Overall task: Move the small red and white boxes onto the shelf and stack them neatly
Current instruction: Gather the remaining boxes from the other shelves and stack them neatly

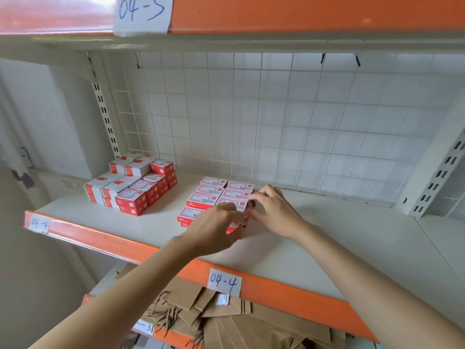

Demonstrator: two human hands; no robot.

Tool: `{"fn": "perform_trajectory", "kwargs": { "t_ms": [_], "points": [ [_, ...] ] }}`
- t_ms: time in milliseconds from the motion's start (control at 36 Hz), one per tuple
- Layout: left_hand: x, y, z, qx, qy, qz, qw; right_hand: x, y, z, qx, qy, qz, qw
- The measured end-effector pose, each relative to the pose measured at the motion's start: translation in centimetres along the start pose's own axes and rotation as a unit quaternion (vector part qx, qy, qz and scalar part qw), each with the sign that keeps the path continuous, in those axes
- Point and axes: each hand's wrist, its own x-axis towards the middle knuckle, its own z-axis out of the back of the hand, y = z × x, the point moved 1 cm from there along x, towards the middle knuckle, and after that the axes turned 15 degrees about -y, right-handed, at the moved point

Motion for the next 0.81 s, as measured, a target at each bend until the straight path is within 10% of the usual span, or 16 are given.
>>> {"fn": "perform_trajectory", "kwargs": {
  "t_ms": [333, 806],
  "points": [
    [4.6, -9.8, -5.4, -0.004, 0.072, -0.065, 0.995, -8.5, -7.4, 9.6, -0.155, 0.094, -0.05, 0.982],
    [8.7, -37.8, -15.9, -0.091, 0.108, -0.172, 0.975, -27.6, -19.5, 32.1, -0.207, 0.019, -0.185, 0.961]
  ]
}}
